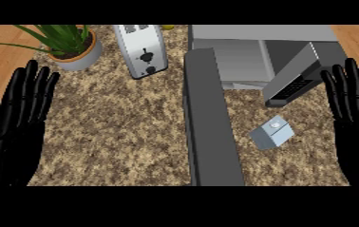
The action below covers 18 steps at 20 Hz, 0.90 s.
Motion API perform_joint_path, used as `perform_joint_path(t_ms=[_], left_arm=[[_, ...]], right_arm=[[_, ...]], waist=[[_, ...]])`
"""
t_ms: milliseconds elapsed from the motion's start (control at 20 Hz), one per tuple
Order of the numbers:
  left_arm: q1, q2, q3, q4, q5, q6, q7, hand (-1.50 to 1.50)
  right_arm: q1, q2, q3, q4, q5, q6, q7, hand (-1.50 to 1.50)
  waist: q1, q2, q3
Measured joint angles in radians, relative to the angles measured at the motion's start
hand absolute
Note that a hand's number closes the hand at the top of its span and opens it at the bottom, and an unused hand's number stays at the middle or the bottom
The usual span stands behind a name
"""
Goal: Pick up the milk, place it into the microwave and close the microwave
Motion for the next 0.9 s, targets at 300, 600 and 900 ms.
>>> perform_joint_path(t_ms=[300,600,900], left_arm=[[-0.019,-0.02,0.028,0.054,0.002,0.025,-0.025,-1.5],[0.036,-0.059,0.052,0.053,0.043,0.053,0.008,-1.5],[0.14,-0.058,0.072,-0.039,0.098,0.029,0.03,-1.5]], right_arm=[[-0.057,0.072,0.046,-0.003,0.297,-0.271,0.04,-1.5],[-0.104,0.095,0.234,0.07,0.605,-0.585,0.224,-1.5],[-0.174,0.101,0.443,0.177,0.898,-0.823,0.476,-1.5]], waist=[[0.003,-0.009,0.021],[0.021,-0.014,0.026],[0.02,-0.016,0.028]])
